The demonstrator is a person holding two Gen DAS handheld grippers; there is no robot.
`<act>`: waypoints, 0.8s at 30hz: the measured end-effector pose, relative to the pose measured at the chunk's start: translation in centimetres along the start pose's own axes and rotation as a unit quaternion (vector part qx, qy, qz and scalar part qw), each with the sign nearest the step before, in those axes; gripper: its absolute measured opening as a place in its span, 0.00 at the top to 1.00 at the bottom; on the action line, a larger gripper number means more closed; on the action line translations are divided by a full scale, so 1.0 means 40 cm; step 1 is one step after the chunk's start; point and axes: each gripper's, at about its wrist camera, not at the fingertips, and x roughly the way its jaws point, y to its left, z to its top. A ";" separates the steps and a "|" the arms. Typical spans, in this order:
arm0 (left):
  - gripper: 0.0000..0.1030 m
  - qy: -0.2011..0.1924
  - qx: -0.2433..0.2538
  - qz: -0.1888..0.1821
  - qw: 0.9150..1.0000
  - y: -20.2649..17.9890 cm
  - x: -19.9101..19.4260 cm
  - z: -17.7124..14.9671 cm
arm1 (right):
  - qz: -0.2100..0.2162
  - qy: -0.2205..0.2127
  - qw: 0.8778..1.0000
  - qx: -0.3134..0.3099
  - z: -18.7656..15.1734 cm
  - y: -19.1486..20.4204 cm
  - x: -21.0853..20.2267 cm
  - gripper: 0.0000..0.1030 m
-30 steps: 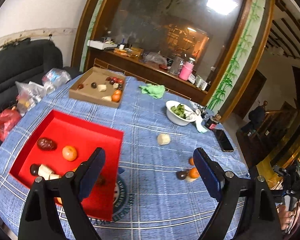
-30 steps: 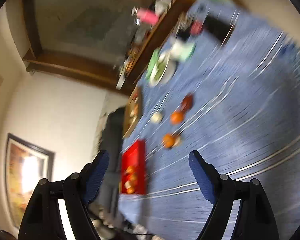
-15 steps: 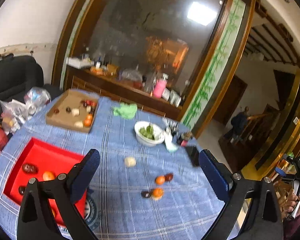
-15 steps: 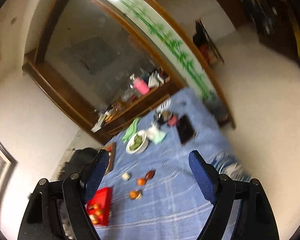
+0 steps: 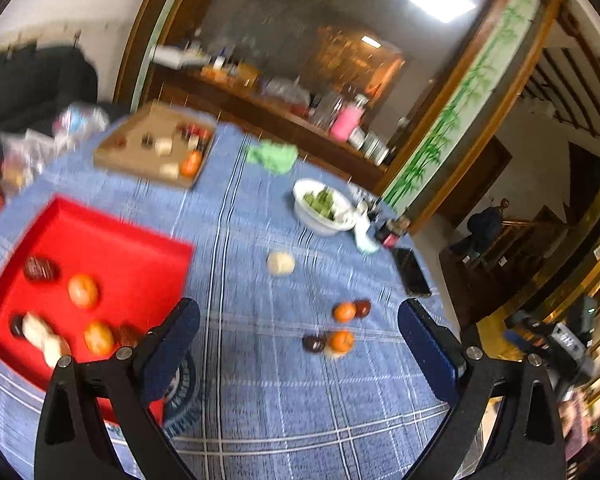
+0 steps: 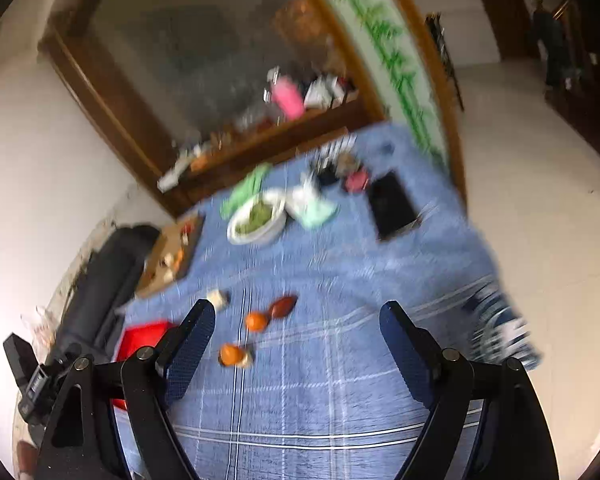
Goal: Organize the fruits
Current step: 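Grasp a dark plum with the left tool while the right tool grasps a mandarin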
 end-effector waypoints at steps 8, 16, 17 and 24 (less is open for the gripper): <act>0.04 0.049 -0.019 0.017 0.998 0.062 0.108 -0.051 | 0.031 0.118 0.992 -0.042 -0.126 0.083 0.300 0.22; 0.14 0.062 -0.018 0.014 0.998 0.078 0.154 -0.057 | 0.067 0.140 0.981 -0.114 -0.198 0.207 0.408 0.24; 0.14 0.063 -0.018 0.014 0.998 0.079 0.158 -0.055 | 0.057 0.137 0.980 -0.132 -0.205 0.225 0.417 0.24; 0.14 0.083 0.005 0.018 0.996 0.065 0.194 -0.066 | 0.004 0.146 0.971 -0.192 -0.242 0.265 0.485 0.68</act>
